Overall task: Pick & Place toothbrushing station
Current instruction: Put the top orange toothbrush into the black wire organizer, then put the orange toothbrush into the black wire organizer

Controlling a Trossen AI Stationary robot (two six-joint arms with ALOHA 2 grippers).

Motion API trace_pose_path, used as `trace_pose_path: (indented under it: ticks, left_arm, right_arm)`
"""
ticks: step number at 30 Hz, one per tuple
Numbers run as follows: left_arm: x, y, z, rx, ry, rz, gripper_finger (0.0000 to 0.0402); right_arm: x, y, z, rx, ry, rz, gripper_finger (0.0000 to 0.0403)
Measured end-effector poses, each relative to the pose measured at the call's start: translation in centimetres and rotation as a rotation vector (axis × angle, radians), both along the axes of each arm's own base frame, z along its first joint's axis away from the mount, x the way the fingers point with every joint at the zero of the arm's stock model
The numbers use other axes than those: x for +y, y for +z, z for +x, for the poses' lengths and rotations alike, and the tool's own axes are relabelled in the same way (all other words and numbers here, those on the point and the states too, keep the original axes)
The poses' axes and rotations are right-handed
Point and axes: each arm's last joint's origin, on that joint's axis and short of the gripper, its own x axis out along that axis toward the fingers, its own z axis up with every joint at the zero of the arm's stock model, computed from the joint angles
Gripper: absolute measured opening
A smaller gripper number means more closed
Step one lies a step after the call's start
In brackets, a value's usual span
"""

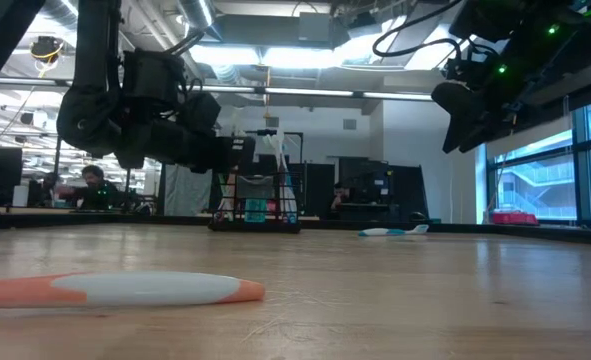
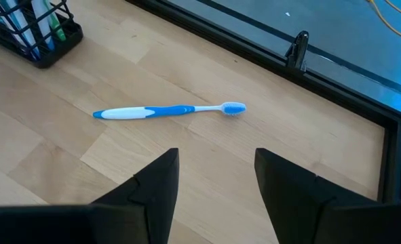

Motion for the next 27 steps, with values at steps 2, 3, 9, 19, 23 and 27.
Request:
trace_pose_path:
  ticks: [2,3,9,19,23,27]
  left_arm:
    - [0.0,-0.1,0.0,0.009,-0.001,-0.001,0.0043]
    - [0.0,-0.1,0.0,0.007,-0.002,-0.001,0.0044]
    - [0.0,-0.1,0.0,0.002,-0.003,-0.003,0.0055]
    - [-0.2,-0.1,0.1,0.001,-0.013,-0.004,0.0105]
    - [-0.7,0.0,0.2,0.005,-0.031,-0.001,0.0137]
    - [-1.3,0.0,0.3,0.04,-0.041,0.015,0.0172]
  right_arm:
    - [0.0,0.0,0.0,0.0,0.0,0.0,0.0197]
    - [0.0,0.0,0.0,0.0,0.0,0.0,0.0197]
    - [0.0,0.0,0.0,0.0,0.0,0.0,0.0197]
    - [0.0,0.0,0.0,0.0,0.001,0.0,0.0197]
    - [0.0,0.0,0.0,0.0,0.0,0.0,0.0197]
    - [0.0,0.0,0.0,0.001,0.0,0.0,0.0197]
